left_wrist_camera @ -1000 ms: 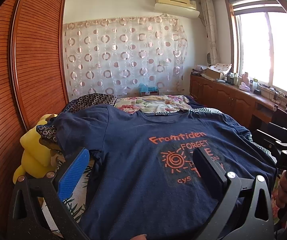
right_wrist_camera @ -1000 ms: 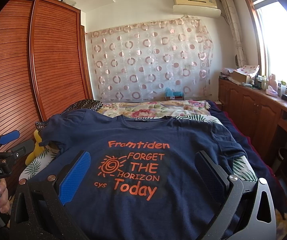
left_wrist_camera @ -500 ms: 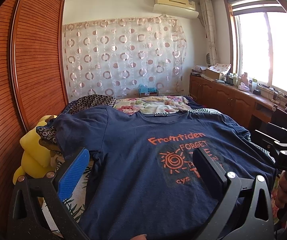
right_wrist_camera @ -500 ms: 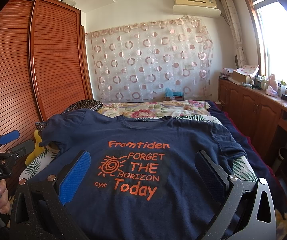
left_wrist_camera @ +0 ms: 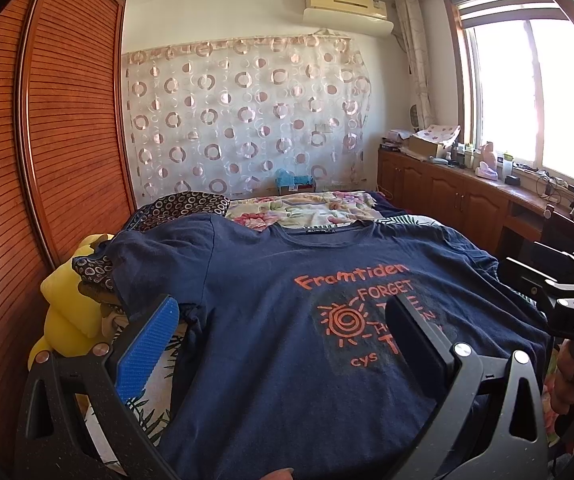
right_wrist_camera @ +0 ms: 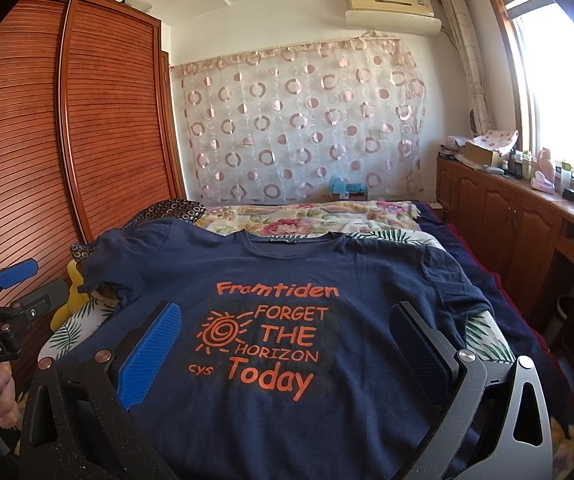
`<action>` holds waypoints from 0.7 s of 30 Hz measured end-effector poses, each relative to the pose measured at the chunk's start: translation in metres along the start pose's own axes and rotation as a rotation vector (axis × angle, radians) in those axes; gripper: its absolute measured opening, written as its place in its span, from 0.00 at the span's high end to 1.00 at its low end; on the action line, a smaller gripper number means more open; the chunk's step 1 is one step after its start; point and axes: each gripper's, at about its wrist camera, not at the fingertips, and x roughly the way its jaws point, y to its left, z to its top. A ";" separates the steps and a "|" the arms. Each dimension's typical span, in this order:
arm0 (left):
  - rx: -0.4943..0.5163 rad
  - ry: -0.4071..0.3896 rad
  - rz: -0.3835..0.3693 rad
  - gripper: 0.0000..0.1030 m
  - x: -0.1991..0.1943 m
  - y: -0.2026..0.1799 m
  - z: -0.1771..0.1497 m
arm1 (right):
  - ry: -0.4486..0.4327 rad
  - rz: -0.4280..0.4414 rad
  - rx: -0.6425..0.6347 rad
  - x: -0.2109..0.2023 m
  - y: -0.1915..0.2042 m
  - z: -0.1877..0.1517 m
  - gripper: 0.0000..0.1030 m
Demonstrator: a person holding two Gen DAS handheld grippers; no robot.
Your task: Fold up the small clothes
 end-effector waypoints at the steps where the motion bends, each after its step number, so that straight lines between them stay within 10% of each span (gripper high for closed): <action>1: 0.000 -0.001 0.000 0.00 0.000 0.000 0.000 | 0.000 0.000 0.000 0.000 0.000 0.000 0.00; 21: 0.003 -0.004 0.002 0.00 -0.001 -0.003 -0.001 | -0.001 0.002 0.001 -0.001 0.000 0.000 0.00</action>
